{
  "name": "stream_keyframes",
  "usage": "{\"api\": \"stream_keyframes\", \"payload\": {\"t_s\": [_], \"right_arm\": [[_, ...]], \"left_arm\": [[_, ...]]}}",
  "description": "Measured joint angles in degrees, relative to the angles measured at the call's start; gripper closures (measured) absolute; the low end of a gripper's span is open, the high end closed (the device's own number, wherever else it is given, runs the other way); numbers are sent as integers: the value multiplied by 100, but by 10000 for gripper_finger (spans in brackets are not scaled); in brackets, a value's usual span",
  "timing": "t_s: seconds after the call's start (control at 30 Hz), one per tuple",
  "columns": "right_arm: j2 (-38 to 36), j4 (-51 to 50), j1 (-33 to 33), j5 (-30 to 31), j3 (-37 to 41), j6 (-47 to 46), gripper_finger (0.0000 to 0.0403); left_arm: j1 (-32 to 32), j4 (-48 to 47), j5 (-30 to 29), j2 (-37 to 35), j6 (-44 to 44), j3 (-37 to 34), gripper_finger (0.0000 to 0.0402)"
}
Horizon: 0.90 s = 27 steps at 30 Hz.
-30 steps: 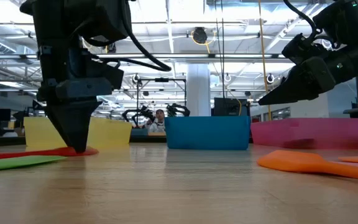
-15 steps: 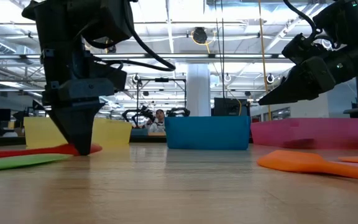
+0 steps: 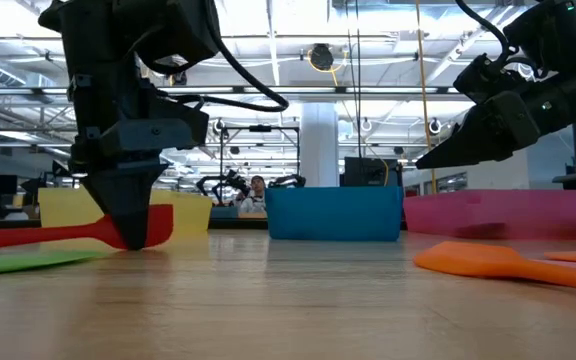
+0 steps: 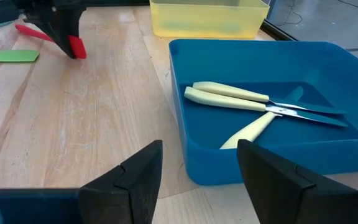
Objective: Pick & Place Kitchen Items
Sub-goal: Put the red spatula into the yellow bin
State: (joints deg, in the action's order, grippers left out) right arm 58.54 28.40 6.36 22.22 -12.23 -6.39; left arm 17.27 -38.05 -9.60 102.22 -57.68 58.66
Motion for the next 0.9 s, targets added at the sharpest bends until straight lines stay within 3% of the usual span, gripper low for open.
{"api": "stream_keyframes", "payload": {"t_s": [0.23, 0.5, 0.67, 0.9], "right_arm": [[0, 2, 1, 0, 0, 0, 202], [0, 2, 0, 0, 0, 0, 202], [0, 2, 0, 0, 0, 0, 202], [0, 2, -1, 0, 0, 0, 202]], "left_arm": [[-60, -1746, -305, 4, -363, 980, 371], [-519, -4096, -1380, -11, -399, 2408, 382], [-1030, -4668, -1901, -18, 12, 2861, 378], [-2008, -4733, -2436, -18, 718, 2880, 375]]}}
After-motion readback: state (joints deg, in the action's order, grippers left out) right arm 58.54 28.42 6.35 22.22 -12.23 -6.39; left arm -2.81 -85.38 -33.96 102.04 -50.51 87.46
